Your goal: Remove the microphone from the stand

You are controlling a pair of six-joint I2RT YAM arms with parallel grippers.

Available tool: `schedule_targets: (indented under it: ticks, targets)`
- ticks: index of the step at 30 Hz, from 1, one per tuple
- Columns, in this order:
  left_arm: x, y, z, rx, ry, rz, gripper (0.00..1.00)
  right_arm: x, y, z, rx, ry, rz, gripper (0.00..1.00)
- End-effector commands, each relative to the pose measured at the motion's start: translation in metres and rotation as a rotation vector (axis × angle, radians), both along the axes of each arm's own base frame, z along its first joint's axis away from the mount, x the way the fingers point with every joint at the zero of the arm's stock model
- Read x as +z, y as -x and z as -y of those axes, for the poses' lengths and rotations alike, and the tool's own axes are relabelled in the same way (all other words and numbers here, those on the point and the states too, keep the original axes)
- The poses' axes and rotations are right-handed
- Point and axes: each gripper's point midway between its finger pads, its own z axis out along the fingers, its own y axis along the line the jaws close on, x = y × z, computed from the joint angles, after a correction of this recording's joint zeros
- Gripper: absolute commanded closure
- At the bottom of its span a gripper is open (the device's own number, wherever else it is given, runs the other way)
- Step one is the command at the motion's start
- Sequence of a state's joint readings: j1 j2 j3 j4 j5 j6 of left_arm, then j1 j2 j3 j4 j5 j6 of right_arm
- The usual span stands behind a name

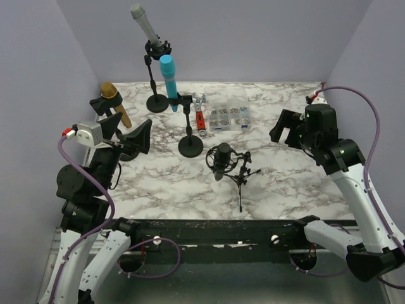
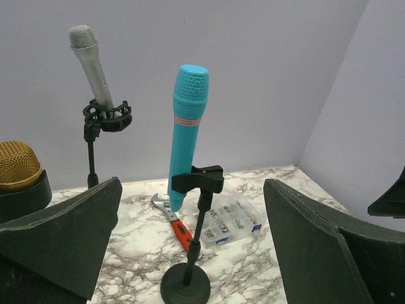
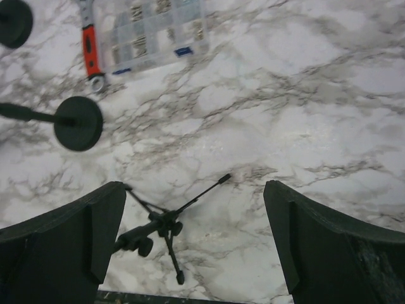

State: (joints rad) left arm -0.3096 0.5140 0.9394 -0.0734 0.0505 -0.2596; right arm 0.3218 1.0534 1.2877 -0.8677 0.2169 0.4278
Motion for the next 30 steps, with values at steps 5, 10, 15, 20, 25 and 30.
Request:
schedule_targets:
  ticks: [5,10,15,20,25,30]
  targets:
    - [0.0,0.002,0.01,-0.058,0.014,0.011,0.02,0.051,0.051,-0.098,0.582,-0.358,0.2,0.0]
    - [-0.004,0.0,0.014,-0.072,0.016,-0.001,0.01,0.069,0.057,-0.095,0.623,-0.32,0.274,0.0]
    - [-0.007,-0.004,0.018,-0.09,0.021,-0.022,0.01,0.071,0.056,-0.099,0.643,-0.32,0.255,0.0]
    - [-0.012,-0.009,0.021,-0.097,0.023,-0.044,0.02,0.072,0.057,-0.109,0.658,-0.353,0.255,0.02]
    - [-0.018,-0.015,0.024,-0.103,0.022,-0.071,0.02,0.07,0.059,-0.122,0.668,-0.309,0.258,0.02]
    - [-0.023,-0.022,0.028,-0.109,0.01,-0.107,0.03,0.072,0.063,-0.141,0.709,-0.277,0.257,0.02]
